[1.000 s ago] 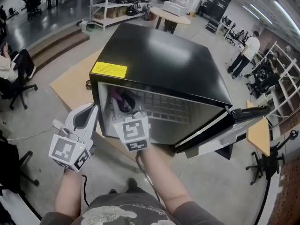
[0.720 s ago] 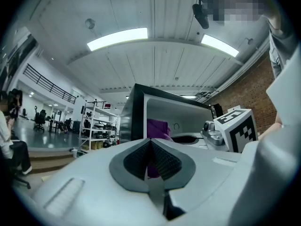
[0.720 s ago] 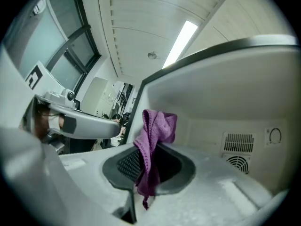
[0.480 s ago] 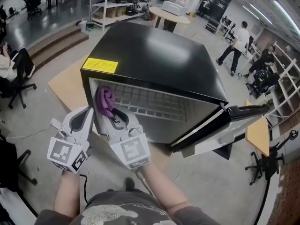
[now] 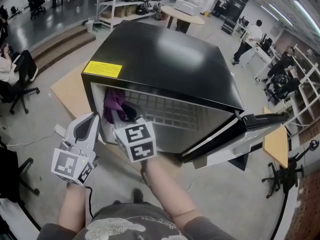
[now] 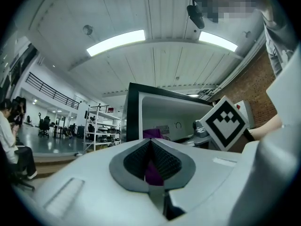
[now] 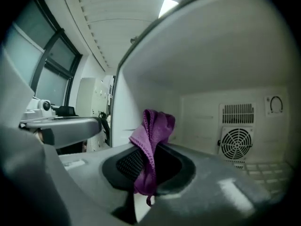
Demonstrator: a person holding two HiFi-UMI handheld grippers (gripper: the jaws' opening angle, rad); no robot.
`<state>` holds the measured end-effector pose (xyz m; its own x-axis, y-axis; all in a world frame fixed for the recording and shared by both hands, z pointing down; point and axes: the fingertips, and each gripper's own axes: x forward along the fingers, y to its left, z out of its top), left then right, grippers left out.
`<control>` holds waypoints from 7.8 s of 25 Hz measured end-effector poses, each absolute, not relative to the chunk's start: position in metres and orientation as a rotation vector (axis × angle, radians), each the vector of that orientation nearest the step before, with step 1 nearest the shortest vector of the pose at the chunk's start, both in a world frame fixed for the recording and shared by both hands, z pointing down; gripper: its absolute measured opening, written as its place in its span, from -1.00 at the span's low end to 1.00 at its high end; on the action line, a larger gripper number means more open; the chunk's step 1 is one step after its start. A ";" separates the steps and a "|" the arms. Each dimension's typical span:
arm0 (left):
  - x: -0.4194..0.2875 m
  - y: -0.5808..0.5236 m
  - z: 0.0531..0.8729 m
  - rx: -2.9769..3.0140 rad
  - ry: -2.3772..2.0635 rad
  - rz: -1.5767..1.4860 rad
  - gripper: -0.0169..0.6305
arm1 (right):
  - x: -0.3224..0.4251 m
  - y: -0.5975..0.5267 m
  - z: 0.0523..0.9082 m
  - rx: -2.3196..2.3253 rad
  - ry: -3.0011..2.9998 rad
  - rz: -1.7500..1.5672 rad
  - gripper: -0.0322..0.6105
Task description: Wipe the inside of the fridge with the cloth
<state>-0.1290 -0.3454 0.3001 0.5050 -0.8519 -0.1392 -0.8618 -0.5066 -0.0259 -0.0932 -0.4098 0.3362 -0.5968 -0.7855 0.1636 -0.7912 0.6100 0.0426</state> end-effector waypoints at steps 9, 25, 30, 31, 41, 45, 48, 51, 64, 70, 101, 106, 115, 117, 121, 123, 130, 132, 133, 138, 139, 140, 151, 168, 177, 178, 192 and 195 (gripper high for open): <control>-0.112 -0.344 0.304 -2.676 1.475 0.143 -0.89 | -0.032 -0.421 0.359 1.492 -2.458 0.125 -0.77; -0.028 -0.345 0.306 -2.810 1.228 0.141 -0.89 | 0.124 -0.394 0.366 1.946 -2.150 0.121 -0.77; -0.008 -0.347 0.304 -2.828 1.171 0.147 -0.89 | 0.147 -0.385 0.360 2.073 -2.140 0.139 -0.77; -0.007 -0.348 0.303 -2.829 1.166 0.147 -0.89 | 0.145 -0.385 0.355 2.082 -2.162 0.118 -0.77; -0.002 -0.348 0.300 -2.829 1.162 0.146 -0.89 | 0.168 -0.399 0.317 2.266 -2.121 0.035 -0.77; 0.000 -0.346 0.299 -2.833 1.154 0.156 -0.89 | 0.174 -0.384 0.316 2.324 -2.093 0.019 -0.77; 0.002 -0.341 0.299 -2.841 1.138 0.161 -0.89 | 0.179 -0.369 0.317 2.372 -2.060 0.020 -0.77; 0.004 -0.336 0.301 -2.850 1.123 0.162 -0.89 | 0.183 -0.353 0.322 2.400 -2.036 0.043 -0.77; -0.038 -0.318 0.315 -2.840 1.191 0.196 -0.89 | 0.104 -0.308 0.325 2.212 -2.300 -0.123 -0.77; -0.076 -0.313 0.358 -2.842 1.284 0.106 -0.89 | 0.024 -0.291 0.350 1.905 -2.505 -0.254 -0.77; -0.147 -0.340 0.446 -2.842 1.549 0.021 -0.89 | -0.115 -0.373 0.506 1.230 -2.612 -0.122 -0.77; -0.139 -0.337 0.454 -2.872 1.578 -0.010 -0.89 | -0.099 -0.372 0.521 1.193 -2.604 -0.008 -0.77; -0.111 -0.345 0.465 -2.863 1.597 -0.048 -0.89 | -0.073 -0.430 0.554 1.237 -2.429 0.193 -0.77; -0.106 -0.348 0.465 -2.858 1.605 -0.051 -0.89 | -0.057 -0.432 0.559 1.269 -2.379 0.223 -0.77; -0.090 -0.350 0.463 -2.856 1.606 -0.049 -0.89 | -0.018 -0.431 0.565 1.328 -2.290 0.246 -0.77; -0.080 -0.351 0.463 -2.857 1.594 -0.051 -0.89 | 0.004 -0.430 0.566 1.365 -2.249 0.252 -0.77; -0.043 -0.357 0.460 -2.882 1.505 -0.051 -0.89 | 0.091 -0.421 0.577 1.590 -2.036 0.336 -0.77; -0.034 -0.363 0.458 -2.884 1.486 -0.046 -0.89 | 0.110 -0.418 0.578 1.656 -1.978 0.369 -0.77; -0.030 -0.365 0.457 -2.887 1.476 -0.045 -0.89 | 0.117 -0.415 0.577 1.680 -1.951 0.384 -0.77; -0.011 -0.373 0.450 -2.898 1.411 -0.036 -0.89 | 0.144 -0.403 0.571 1.795 -1.857 0.413 -0.77; -0.009 -0.374 0.449 -2.900 1.404 -0.032 -0.89 | 0.147 -0.404 0.566 1.834 -1.862 0.397 -0.77; -0.008 -0.374 0.447 -2.902 1.401 -0.026 -0.89 | 0.149 -0.406 0.557 1.879 -1.870 0.367 -0.77; -0.012 -0.370 0.446 -2.920 1.372 -0.035 -0.89 | 0.181 -0.414 0.505 2.247 -1.773 0.302 -0.77; -0.041 -0.309 0.419 -2.976 1.217 0.026 -0.89 | 0.168 -0.291 0.496 2.423 -1.702 0.312 -0.77; -0.079 -0.259 0.404 -2.977 1.100 0.092 -0.89 | 0.109 -0.224 0.456 2.338 -1.893 0.021 -0.77; -0.081 -0.256 0.404 -2.984 1.097 0.109 -0.89 | 0.106 -0.217 0.452 2.327 -1.891 -0.009 -0.77; -0.099 -0.222 0.404 -2.976 1.149 0.132 -0.89 | 0.080 -0.196 0.425 2.203 -1.941 -0.125 -0.77; -0.094 -0.210 0.400 -2.967 1.175 0.130 -0.89 | 0.066 -0.199 0.419 2.160 -2.071 -0.132 -0.77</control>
<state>-0.0935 -0.2101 0.3999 0.7260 -0.6854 -0.0562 -0.6812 -0.7279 0.0784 0.0659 -0.1989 0.4192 0.0453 -0.9982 0.0381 -0.9854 -0.0384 0.1659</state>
